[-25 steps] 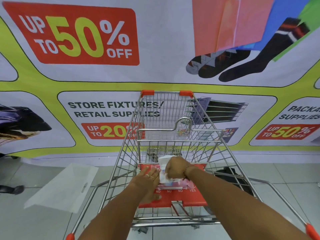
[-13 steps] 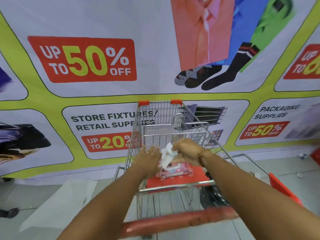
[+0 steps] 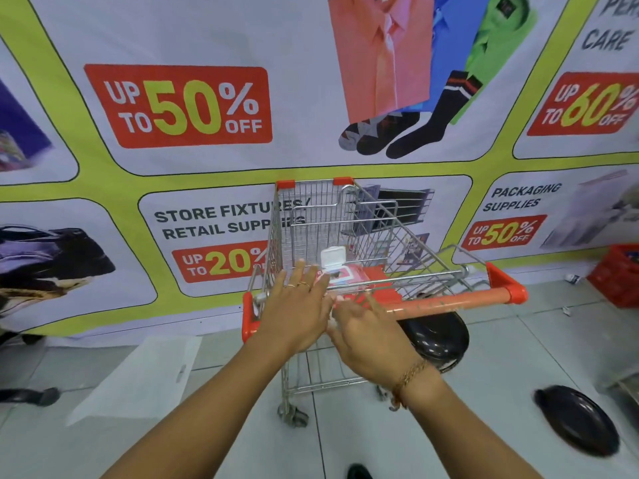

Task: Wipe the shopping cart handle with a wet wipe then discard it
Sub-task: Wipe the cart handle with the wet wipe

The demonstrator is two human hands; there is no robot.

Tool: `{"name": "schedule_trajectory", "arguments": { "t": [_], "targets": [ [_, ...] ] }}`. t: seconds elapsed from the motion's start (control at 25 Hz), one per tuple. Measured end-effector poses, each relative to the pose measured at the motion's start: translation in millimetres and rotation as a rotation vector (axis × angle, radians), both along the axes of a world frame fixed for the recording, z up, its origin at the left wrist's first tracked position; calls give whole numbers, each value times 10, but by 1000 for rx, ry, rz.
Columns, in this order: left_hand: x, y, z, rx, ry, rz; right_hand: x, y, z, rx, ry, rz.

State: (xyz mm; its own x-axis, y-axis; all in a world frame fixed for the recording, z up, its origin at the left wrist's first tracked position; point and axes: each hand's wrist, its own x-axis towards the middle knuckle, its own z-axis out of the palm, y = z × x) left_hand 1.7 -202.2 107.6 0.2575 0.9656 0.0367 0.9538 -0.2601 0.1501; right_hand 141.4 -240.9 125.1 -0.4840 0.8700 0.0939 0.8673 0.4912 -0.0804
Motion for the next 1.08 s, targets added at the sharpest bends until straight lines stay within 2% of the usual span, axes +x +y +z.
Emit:
{"name": "schedule_trajectory", "arguments": {
  "t": [0.12,0.28,0.32,0.48,0.56,0.64,0.72,0.92,1.0,1.08],
  "targets": [
    [21,-49,-92,72,19,36,28,18,-290,212,97,2],
    [38,-71,-146,116,30,54,257,54,-335,208,176,-15],
    [50,-64,-154,116,32,44,440,96,-369,253,160,-71],
    [93,-57,-173,147,58,39,986,180,-434,227,140,-260],
    [94,-59,-188,169,62,41,653,176,-508,262,191,-193],
    [79,-65,-194,182,52,52,230,88,-586,347,225,-25],
    [37,-71,-192,176,44,81,260,79,-626,377,261,58],
    [72,-62,-196,197,89,85,1208,170,-633,419,261,-374],
    [95,-57,-217,208,114,81,916,162,-622,447,274,-340],
    [78,-59,-239,217,128,83,410,102,-625,430,329,-194]
  ]
}}
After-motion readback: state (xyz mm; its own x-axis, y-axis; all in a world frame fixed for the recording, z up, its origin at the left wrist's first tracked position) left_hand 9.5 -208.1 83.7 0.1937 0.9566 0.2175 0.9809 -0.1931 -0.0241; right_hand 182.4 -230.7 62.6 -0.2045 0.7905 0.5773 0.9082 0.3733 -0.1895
